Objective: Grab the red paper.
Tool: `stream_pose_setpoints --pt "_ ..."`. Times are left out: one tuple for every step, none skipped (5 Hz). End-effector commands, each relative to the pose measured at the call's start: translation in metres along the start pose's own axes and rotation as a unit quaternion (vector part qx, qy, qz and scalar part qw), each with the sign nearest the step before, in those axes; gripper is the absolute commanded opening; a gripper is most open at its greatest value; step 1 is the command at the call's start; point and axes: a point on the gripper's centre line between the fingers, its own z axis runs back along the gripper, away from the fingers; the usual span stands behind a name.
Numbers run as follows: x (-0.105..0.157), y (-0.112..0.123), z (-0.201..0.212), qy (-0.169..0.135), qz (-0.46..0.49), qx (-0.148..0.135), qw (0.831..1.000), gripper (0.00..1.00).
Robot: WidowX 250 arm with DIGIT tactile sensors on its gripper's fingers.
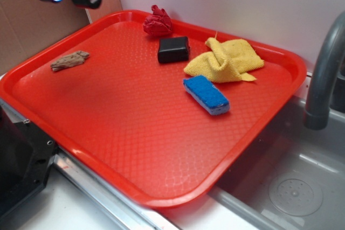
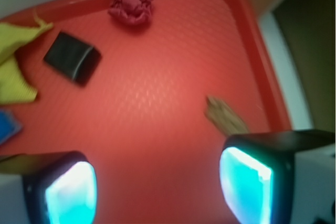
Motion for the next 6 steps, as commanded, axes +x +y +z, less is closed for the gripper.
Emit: stream_pose_setpoints --pt "0.065 -0.009 -0.024 -0.028 -0.023 0.012 0.999 1.0" --pt "0.084 -0.004 -0.042 -0.017 -0.017 0.012 1.0 1.0" --pt "0.087 -0.007 -0.056 -0.004 -0.011 0.002 1.0 1.0" --pt "0.087 -0.011 -0.073 0.004 -0.007 -0.012 1.0 1.0" --pt "0.093 -0.013 -0.087 -0.002 -0.02 0.004 1.0 1.0" --pt "0.101 -0.007 -0.093 -0.009 -0.024 0.011 1.0 1.0"
